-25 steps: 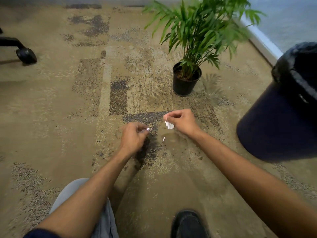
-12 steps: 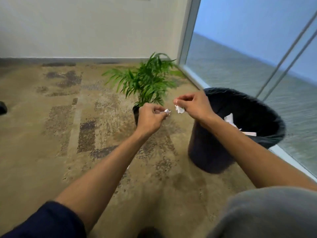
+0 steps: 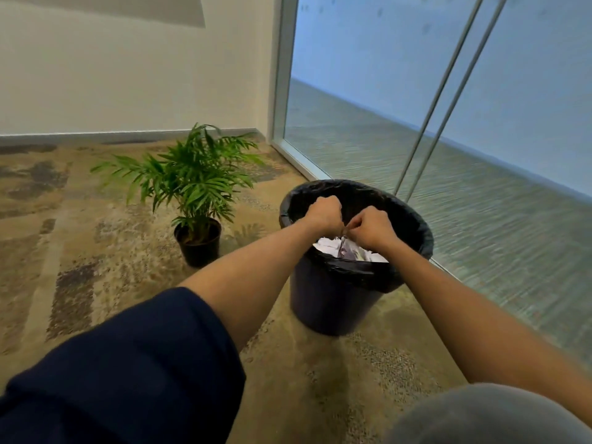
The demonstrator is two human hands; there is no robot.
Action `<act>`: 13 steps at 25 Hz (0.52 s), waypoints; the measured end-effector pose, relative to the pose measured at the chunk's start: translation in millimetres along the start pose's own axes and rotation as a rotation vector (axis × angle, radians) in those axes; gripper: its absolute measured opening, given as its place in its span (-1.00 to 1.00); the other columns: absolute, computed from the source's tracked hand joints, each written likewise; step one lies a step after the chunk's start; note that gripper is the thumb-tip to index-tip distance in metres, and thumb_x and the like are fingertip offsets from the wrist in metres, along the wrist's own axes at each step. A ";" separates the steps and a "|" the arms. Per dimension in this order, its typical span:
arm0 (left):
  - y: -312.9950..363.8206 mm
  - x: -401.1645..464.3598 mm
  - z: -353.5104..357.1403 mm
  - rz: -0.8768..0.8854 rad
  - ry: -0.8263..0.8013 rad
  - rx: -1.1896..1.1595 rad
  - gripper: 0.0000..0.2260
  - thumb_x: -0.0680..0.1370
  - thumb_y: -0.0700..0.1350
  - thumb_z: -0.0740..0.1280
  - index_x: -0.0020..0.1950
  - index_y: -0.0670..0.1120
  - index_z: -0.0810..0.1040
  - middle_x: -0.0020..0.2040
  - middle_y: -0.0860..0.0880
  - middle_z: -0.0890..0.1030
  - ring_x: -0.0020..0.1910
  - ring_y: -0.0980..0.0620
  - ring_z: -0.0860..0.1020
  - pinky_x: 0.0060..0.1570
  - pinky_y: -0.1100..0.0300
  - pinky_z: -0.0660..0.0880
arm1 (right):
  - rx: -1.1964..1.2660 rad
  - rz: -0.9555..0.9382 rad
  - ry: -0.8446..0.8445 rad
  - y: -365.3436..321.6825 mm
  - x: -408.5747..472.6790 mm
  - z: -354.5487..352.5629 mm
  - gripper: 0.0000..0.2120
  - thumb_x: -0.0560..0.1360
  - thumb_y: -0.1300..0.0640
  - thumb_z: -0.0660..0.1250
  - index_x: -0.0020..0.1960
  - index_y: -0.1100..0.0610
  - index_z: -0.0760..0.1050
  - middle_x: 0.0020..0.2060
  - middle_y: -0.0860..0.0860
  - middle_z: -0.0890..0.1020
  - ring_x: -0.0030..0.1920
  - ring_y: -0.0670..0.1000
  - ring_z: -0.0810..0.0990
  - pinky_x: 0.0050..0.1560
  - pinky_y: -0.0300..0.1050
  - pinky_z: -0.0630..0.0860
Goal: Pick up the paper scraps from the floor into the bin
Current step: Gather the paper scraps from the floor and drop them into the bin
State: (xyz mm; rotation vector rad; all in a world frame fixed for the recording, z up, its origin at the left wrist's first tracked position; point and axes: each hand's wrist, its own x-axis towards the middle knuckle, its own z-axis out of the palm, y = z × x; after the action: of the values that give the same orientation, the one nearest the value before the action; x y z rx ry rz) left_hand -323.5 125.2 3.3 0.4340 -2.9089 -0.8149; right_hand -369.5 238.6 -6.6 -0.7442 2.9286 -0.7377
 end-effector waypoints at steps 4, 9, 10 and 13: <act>13.1 8.4 18.2 0.028 -0.207 0.183 -0.86 0.43 -0.24 0.39 -0.31 -0.15 0.49 -0.13 -0.18 0.66 -0.20 -0.08 0.63 -0.27 0.13 0.53 | -0.201 0.048 -0.094 8.5 2.4 9.1 -0.82 0.47 0.18 0.39 0.03 0.23 0.62 -0.01 0.22 0.65 0.05 0.22 0.61 -0.12 -0.08 0.44; 7.1 12.7 38.9 0.027 -0.694 0.370 -0.61 0.57 -0.05 0.24 0.38 -0.15 0.39 0.29 -0.11 0.48 0.21 -0.11 0.49 0.20 -0.01 0.46 | -0.421 0.067 -0.453 18.1 -2.5 17.3 -0.63 0.51 0.08 0.32 0.27 0.19 0.49 0.20 0.19 0.57 0.18 0.22 0.56 0.10 0.03 0.52; 5.4 11.6 38.5 0.007 -0.743 0.384 -0.57 0.57 -0.02 0.23 0.42 -0.12 0.35 0.33 -0.10 0.45 0.27 -0.12 0.45 0.29 -0.05 0.40 | -0.433 0.066 -0.473 17.0 -4.1 16.2 -0.63 0.52 0.06 0.30 0.28 0.17 0.49 0.21 0.18 0.57 0.18 0.22 0.56 0.12 0.05 0.51; 5.7 10.2 30.1 0.106 -0.634 0.350 -0.67 0.59 -0.13 0.19 0.33 -0.18 0.43 0.23 -0.10 0.50 0.16 -0.09 0.48 0.22 0.04 0.41 | -0.513 -0.028 -0.285 8.5 -10.1 7.7 -0.69 0.54 0.11 0.25 0.27 0.13 0.49 0.15 0.16 0.58 0.15 0.22 0.57 0.04 0.04 0.49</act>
State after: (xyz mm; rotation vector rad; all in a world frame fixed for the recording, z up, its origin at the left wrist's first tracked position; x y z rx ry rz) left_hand -339.5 141.7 -19.3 0.0310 -3.6430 -0.4879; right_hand -363.3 246.5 -18.1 -0.8329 2.8520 0.1325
